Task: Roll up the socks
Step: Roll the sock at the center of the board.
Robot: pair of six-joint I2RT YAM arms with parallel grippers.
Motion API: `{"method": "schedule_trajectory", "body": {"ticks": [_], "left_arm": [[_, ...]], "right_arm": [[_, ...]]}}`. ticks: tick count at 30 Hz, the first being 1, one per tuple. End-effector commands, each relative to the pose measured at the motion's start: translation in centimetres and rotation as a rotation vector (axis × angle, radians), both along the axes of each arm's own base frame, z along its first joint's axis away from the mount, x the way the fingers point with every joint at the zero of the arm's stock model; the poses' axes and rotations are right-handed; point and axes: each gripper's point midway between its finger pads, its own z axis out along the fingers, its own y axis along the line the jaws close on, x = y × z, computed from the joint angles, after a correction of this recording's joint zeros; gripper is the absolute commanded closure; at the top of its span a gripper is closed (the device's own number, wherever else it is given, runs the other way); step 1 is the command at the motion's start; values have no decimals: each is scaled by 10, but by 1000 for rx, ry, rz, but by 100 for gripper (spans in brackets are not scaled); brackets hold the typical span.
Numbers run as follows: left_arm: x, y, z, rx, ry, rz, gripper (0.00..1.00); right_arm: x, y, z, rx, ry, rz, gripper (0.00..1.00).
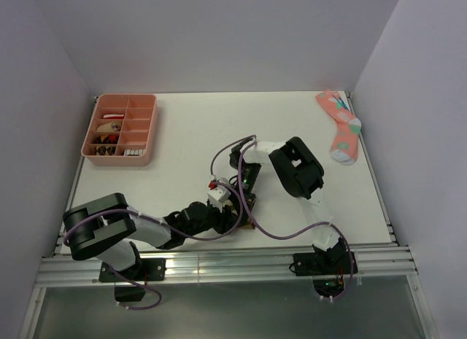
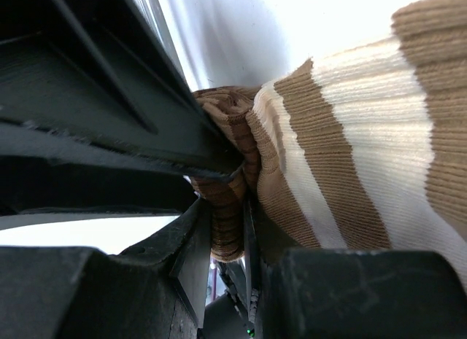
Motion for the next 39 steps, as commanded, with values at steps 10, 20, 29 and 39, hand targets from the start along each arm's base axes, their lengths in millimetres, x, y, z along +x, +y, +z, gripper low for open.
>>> {"method": "schedule_trajectory", "body": {"ticks": [10,20,29,39], "left_arm": [[-6,-2,-20,19,62,-19,55],[-12,-5,-34,73,108,-53,90],[-14,-3,-48,125,158,-47,100],[-7,15,-58,83,276,18,100]], "right_arm": [[9,-19,-21,-29,-72,45,78],[22,-14,-25,-38,-138,-12,75],[44,-7,-11,-13,-274,-96,61],[106,-5,46,72,-514,-351,51]]}}
